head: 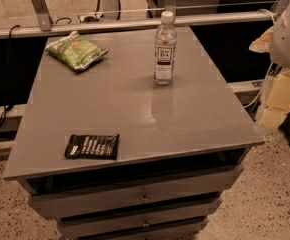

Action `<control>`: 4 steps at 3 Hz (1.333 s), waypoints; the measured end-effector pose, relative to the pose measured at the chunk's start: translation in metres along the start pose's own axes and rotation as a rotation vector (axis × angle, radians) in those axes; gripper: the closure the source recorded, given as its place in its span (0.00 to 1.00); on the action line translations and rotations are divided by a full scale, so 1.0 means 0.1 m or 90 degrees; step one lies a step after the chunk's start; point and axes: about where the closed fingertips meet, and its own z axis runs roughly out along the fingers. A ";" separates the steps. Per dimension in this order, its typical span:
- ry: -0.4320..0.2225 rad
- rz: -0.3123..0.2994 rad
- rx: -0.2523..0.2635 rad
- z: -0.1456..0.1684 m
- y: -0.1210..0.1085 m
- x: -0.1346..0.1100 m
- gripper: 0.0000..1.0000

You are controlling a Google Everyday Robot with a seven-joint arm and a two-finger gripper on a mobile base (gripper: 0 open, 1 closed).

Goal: Move rxbar chocolate near blue plastic bottle

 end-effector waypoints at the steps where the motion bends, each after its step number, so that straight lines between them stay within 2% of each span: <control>1: 0.000 0.000 0.000 0.00 0.00 0.00 0.00; 2: -0.044 -0.010 -0.023 0.23 0.13 -0.26 0.00; 3: -0.118 -0.019 -0.070 0.65 0.40 -0.74 0.00; 4: -0.194 -0.035 -0.119 1.05 0.68 -1.34 0.00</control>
Offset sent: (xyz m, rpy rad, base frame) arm -0.0001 0.1002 -0.0686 0.2264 0.0647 0.1290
